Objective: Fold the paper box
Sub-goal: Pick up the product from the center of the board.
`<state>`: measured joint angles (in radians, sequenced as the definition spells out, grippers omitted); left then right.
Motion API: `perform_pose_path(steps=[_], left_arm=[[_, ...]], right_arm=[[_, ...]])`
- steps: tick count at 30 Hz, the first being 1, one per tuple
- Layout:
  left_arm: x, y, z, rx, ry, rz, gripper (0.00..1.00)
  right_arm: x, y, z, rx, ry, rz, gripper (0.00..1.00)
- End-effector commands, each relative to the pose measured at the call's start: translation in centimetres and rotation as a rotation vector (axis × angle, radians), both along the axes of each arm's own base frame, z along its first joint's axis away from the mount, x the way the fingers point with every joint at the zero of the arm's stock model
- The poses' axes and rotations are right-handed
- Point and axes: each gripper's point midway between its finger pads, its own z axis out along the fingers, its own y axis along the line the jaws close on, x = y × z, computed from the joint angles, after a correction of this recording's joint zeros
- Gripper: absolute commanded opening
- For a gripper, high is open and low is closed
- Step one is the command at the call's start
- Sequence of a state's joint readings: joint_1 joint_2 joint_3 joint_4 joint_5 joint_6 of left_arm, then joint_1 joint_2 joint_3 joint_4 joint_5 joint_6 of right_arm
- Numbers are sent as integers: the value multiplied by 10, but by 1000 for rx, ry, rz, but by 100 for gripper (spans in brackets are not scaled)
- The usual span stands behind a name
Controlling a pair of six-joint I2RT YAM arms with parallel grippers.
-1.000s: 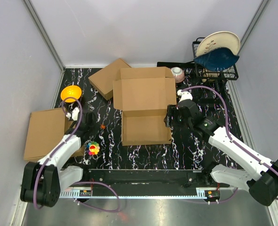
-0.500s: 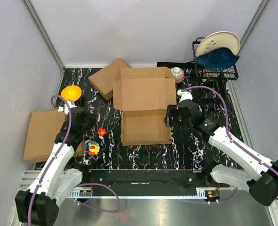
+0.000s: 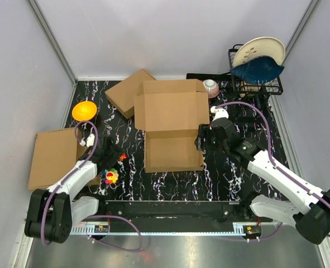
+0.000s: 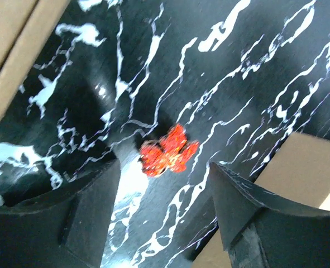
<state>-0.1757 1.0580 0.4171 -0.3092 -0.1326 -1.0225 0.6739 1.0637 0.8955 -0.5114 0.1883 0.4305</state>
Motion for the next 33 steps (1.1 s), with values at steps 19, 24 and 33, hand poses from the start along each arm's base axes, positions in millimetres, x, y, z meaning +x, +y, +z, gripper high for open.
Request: perform_pose_path(steps=[19, 24, 33], left_arm=[[-5, 20, -33, 180, 399, 55, 66], [-17, 16, -38, 182, 439, 12, 63], [-30, 9, -40, 197, 455, -76, 48]], right_arm=[[13, 10, 17, 40, -68, 11, 71], [13, 12, 18, 45, -71, 19, 71], [13, 12, 19, 57, -79, 18, 71]])
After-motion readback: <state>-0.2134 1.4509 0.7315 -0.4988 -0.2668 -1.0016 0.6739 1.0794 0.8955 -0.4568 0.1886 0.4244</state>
